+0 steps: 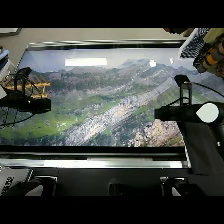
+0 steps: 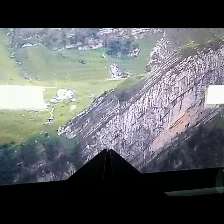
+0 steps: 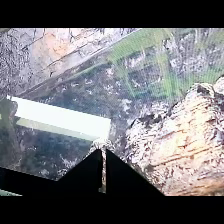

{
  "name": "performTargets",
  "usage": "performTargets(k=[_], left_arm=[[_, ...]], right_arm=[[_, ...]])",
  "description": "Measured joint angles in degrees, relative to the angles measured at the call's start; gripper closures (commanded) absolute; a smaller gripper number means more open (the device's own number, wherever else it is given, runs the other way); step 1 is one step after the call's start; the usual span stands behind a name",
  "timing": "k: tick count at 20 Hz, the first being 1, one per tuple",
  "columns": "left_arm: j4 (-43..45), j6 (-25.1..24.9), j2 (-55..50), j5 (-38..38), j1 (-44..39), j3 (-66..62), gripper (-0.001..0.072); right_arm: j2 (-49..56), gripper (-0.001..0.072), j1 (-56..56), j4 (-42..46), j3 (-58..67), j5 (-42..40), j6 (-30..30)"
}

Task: Fold the clothes and pants, and hang the long-sleeved shirts on hangers.

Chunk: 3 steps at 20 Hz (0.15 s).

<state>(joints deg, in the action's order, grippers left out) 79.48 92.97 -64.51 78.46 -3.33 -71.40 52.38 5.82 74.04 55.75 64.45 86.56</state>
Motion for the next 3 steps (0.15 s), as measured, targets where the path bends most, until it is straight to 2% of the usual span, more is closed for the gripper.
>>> performTargets(k=[3], left_arm=[[0.0,0.0,0.0,0.0,0.0,0.0,0.069]], right_arm=[[0.0,0.0632,0.1,0.1,0.0,0.0,0.0]])
